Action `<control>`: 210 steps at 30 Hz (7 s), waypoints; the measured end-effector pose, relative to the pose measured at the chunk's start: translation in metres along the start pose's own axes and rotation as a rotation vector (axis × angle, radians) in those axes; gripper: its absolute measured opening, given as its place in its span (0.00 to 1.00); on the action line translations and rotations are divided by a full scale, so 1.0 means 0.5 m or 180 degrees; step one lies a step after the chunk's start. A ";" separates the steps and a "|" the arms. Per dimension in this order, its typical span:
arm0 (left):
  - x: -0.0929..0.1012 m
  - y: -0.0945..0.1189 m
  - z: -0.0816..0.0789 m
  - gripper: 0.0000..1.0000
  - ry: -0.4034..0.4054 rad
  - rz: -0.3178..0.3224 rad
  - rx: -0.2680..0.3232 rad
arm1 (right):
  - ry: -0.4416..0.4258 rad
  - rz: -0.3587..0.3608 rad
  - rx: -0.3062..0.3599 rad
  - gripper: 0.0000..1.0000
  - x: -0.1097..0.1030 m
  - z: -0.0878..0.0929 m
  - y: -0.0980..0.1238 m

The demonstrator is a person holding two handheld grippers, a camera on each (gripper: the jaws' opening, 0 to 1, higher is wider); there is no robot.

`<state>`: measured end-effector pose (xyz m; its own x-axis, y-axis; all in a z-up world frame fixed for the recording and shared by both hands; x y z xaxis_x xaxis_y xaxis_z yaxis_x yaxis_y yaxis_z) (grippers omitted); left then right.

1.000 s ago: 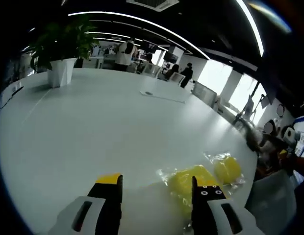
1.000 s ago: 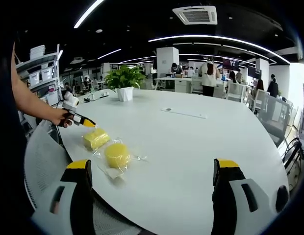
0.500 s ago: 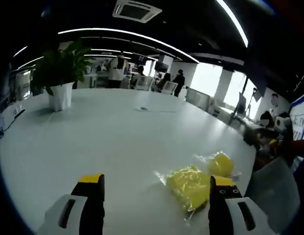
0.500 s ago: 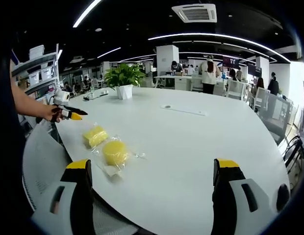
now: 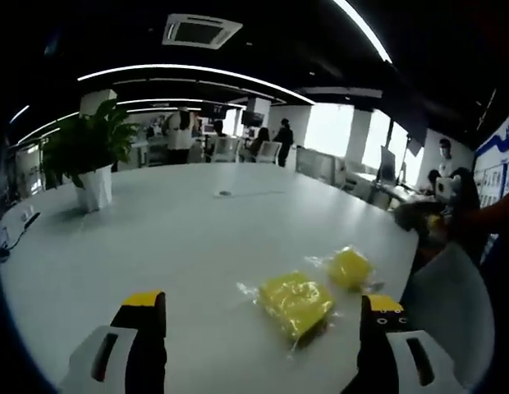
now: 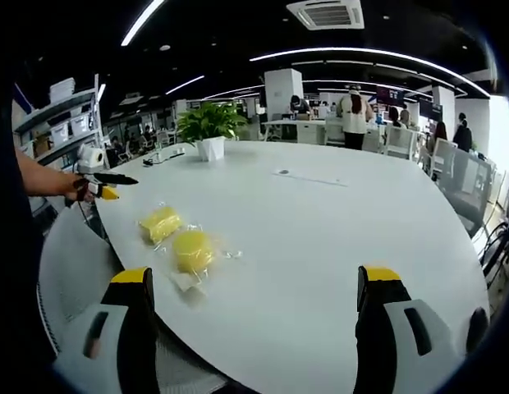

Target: Compare the silicone blocks by pressing each to a similar depth, holding the contact briefly, and releasing to observe deformation and rebound differences across the visible hardness samples.

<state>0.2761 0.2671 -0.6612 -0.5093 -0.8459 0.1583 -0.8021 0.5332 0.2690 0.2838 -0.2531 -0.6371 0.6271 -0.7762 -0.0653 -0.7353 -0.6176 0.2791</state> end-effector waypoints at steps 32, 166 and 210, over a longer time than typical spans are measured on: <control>0.046 0.026 0.001 1.00 0.0161 -0.0053 0.0010 | -0.0163 -0.0002 -0.0146 0.97 0.013 0.024 0.019; 0.163 -0.406 0.034 0.44 0.2543 0.0039 -0.1410 | -0.0338 0.0143 -0.0203 0.96 0.022 0.053 0.051; 0.198 -0.425 0.072 0.00 0.2231 -0.0055 -0.1734 | -0.0325 0.0133 -0.0262 0.96 0.015 0.064 0.056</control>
<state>0.3849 0.0702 -0.7367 -0.0470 -0.7607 0.6474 -0.4571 0.5926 0.6632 0.2598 -0.2804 -0.6607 0.5639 -0.8125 -0.1481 -0.7340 -0.5752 0.3610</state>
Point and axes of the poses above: the point that each gripper's makers call its tool centre point, and the gripper's own axes: y roughly backward along the fingers, x roughly to its right, z roughly out of its underside, the point moved 10 cm from there along y, roughly backward along the fingers, and after that the axes turned 9 degrees about x, right-handed, at the moved point
